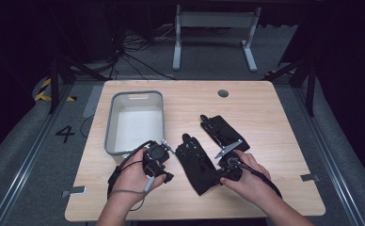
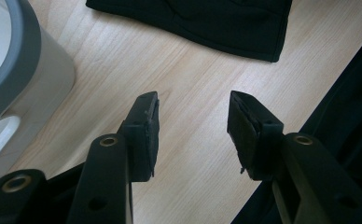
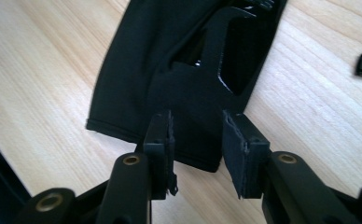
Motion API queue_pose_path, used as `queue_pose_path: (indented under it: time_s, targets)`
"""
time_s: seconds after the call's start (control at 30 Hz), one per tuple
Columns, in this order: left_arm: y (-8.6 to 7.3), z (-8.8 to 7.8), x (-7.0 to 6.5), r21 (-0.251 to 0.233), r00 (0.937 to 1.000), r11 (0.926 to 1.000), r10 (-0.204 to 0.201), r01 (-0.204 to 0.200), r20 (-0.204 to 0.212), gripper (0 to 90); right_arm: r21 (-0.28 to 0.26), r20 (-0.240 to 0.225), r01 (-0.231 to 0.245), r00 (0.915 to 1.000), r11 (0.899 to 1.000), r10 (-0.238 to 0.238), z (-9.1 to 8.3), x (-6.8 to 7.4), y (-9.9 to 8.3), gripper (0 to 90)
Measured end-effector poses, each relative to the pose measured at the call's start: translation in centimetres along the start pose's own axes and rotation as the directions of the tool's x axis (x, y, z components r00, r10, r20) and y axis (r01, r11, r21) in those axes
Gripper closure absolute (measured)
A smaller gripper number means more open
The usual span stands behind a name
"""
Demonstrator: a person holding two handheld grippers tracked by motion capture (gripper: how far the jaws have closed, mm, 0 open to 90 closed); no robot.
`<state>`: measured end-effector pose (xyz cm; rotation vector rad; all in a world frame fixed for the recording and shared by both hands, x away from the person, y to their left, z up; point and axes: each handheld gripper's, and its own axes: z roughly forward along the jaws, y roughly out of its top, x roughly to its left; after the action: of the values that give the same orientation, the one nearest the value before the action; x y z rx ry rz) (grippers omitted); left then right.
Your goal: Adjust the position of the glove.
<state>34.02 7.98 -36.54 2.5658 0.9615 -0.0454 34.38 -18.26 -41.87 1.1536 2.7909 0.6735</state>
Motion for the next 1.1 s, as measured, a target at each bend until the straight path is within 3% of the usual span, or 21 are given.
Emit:
queue_pose_path:
  time_s: [0.33,0.67,0.77,1.0,1.1]
  targets:
    - [-0.3,-0.1,0.1,-0.015,0.9998,0.9997,-0.019,0.019,0.009,54.1,-0.014,-0.018,-0.006,0.9998,1.000,0.006,0.4,0.3,0.7,62.5]
    - [-1.0,-0.3,0.3,-0.012,0.9991,0.9990,-0.042,0.042,0.003,53.9,-0.045,-0.008,-0.013,0.9999,0.999,0.013,1.0,0.4,2.9,55.8]
    - [-1.1,-0.5,0.4,-0.016,0.9989,0.9987,-0.047,0.047,0.003,53.9,-0.065,0.001,-0.042,0.9991,0.997,0.042,1.3,0.2,4.1,51.0]
    - [-1.1,-0.5,0.6,-0.020,0.9987,0.9985,-0.050,0.050,0.009,53.7,-0.042,0.022,-0.046,0.9986,0.998,0.047,2.9,0.5,5.9,48.1]
    - [-1.0,-0.4,0.8,-0.020,0.9987,0.9985,-0.050,0.050,0.013,53.6,-0.015,0.056,-0.057,0.9967,0.998,0.058,4.0,0.3,6.4,47.4]
